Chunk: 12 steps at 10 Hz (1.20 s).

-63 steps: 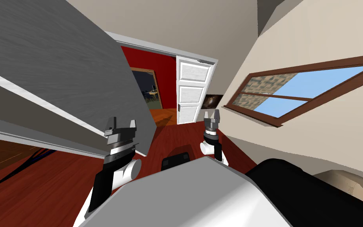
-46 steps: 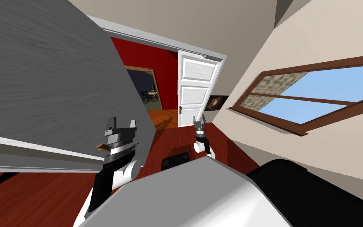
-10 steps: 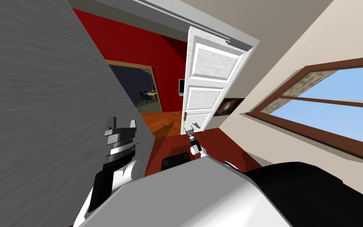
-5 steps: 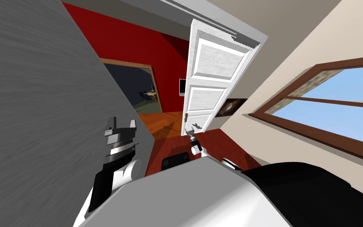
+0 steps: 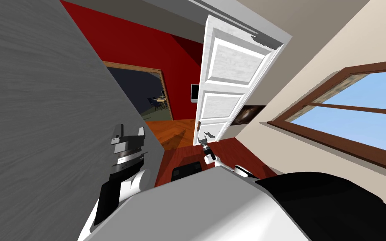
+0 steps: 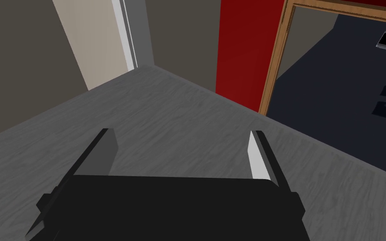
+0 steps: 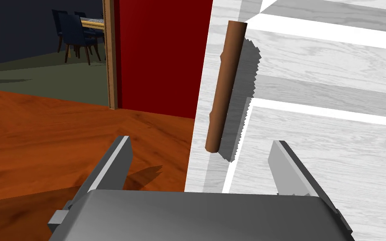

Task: Pull the door open

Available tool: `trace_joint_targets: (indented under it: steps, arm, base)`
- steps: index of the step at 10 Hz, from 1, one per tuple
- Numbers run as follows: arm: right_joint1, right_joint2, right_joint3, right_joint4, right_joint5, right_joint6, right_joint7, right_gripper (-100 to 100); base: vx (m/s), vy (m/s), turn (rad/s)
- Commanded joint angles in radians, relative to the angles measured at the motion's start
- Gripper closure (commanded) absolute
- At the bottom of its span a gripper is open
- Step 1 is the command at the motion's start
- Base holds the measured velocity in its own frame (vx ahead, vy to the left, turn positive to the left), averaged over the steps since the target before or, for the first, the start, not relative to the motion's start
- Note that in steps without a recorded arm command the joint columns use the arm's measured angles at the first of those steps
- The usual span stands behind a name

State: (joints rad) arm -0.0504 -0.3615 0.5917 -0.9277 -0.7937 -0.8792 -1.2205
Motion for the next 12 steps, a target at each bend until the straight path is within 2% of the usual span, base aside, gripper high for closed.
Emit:
trace_joint_targets:
  steps: [1, 4, 9, 11, 12]
  arm:
    - [-0.006, -0.011, 0.011, 0.019, -0.016, -0.003, -0.029, -100]
    - [-0.037, -0.029, 0.044, 0.097, -0.055, -0.017, -0.107, -100]
    - [-0.070, -0.048, 0.080, 0.183, -0.097, -0.034, -0.192, -100]
    - [-0.080, -0.054, 0.091, 0.208, -0.109, -0.038, -0.216, -100]
    - [-0.075, -0.055, 0.086, 0.194, -0.105, -0.034, -0.205, -100]
  base:
    - [0.097, 0.005, 0.000]
    - [0.116, 0.005, 0.001]
    - [0.104, 0.009, 0.000]
    - [0.078, 0.021, -0.001]
    - [0.032, 0.008, -0.001]
